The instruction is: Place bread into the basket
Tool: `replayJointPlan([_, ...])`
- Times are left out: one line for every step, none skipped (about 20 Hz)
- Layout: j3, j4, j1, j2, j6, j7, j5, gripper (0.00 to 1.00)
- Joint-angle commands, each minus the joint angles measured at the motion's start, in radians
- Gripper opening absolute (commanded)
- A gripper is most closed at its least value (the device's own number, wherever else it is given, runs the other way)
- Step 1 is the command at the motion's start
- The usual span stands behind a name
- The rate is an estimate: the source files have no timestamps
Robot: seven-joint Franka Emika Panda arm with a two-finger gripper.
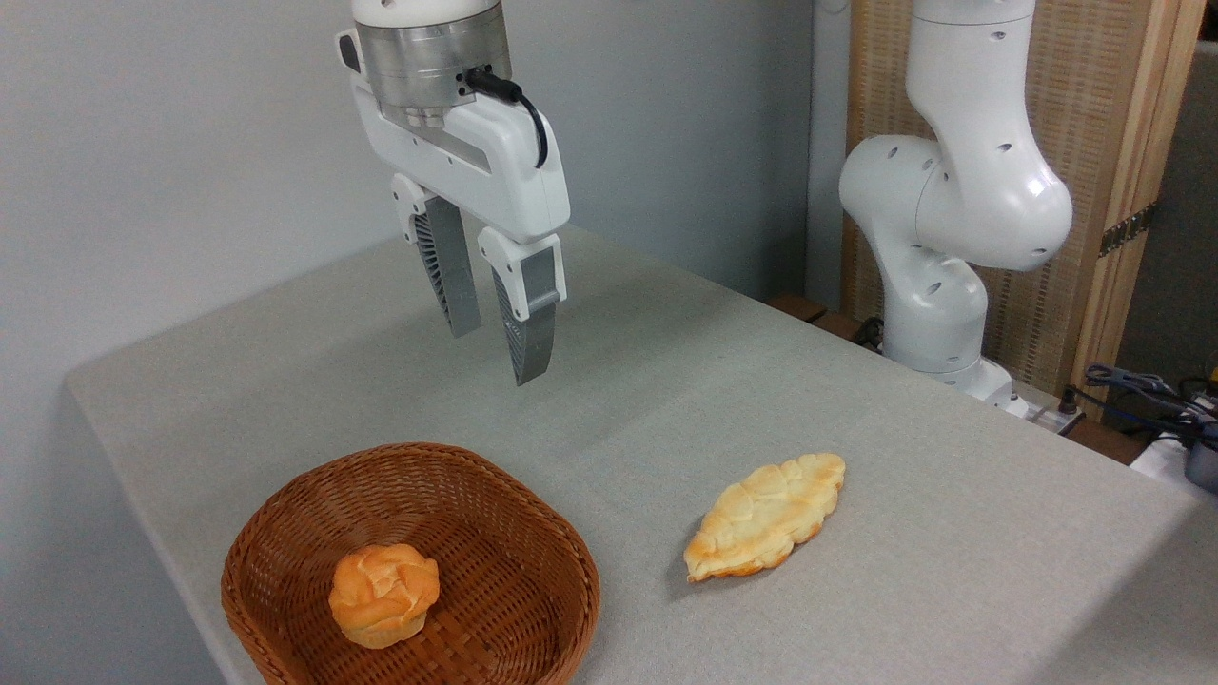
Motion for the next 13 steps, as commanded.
replayJointPlan([-0.004, -0.007, 0.011, -0.012, -0.020, 0.014, -0.005, 1.00])
replayJointPlan([-0.004, 0.005, 0.011, -0.009, -0.020, 0.009, -0.004, 1.00])
replayJointPlan([-0.006, 0.010, 0.011, -0.007, -0.020, 0.009, 0.004, 1.00])
replayJointPlan([-0.009, 0.013, 0.011, -0.006, -0.020, 0.006, 0.030, 1.00])
replayJointPlan([-0.015, 0.013, 0.011, -0.004, -0.020, -0.003, 0.045, 1.00])
replayJointPlan([-0.015, 0.013, 0.011, -0.004, -0.020, -0.011, 0.047, 1.00])
replayJointPlan([-0.015, 0.013, 0.011, -0.004, -0.020, -0.016, 0.045, 1.00])
replayJointPlan([-0.015, 0.013, 0.011, -0.004, -0.020, -0.014, 0.045, 1.00])
replayJointPlan([-0.014, 0.013, 0.011, -0.004, -0.020, -0.013, 0.045, 1.00])
replayJointPlan([-0.014, 0.013, 0.011, -0.004, -0.020, -0.013, 0.044, 1.00])
replayJointPlan([-0.014, 0.013, 0.011, -0.004, -0.020, -0.011, 0.042, 1.00])
replayJointPlan([-0.012, 0.013, 0.011, -0.004, -0.020, -0.008, 0.042, 1.00])
replayJointPlan([-0.012, 0.013, 0.011, -0.004, -0.020, -0.014, 0.041, 1.00])
